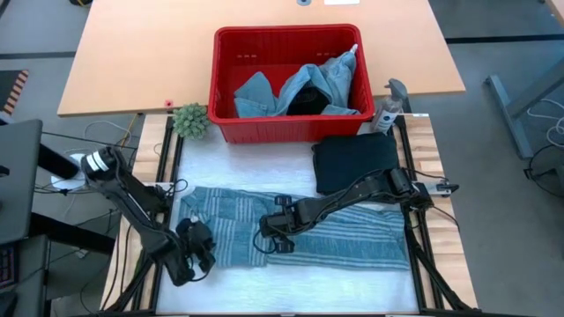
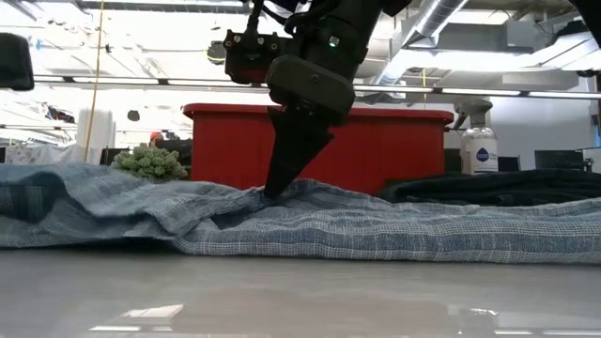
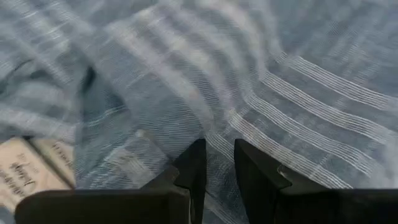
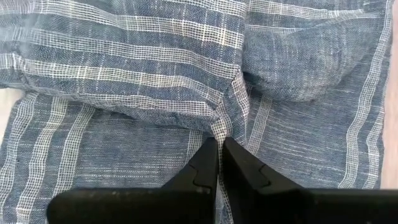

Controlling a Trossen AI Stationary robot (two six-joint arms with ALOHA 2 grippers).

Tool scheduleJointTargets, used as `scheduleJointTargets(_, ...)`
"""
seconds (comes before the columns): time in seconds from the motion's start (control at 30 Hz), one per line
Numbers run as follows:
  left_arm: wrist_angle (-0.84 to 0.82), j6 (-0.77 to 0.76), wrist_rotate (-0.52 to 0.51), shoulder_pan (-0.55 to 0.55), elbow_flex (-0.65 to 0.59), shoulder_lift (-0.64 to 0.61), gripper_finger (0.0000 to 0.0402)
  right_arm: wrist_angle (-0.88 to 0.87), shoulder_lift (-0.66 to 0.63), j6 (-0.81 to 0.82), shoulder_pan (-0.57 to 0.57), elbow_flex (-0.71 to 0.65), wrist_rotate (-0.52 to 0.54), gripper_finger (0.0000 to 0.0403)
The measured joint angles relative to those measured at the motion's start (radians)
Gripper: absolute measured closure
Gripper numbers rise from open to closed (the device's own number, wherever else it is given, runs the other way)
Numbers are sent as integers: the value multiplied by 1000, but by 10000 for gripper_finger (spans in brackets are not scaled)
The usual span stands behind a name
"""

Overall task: Fold Laundry from Bin
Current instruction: Fold the blue polo shirt

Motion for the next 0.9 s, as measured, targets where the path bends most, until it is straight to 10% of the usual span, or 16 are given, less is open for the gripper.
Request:
scheduleJointTargets(0.57, -30, -33, 16, 35, 50, -22, 326, -113, -66, -7, -7, 1, 2, 352)
scheduleJointTargets(0.9, -76, -37, 14, 34, 50, -27, 326, -127, -66, -21, -21, 1, -169, 300)
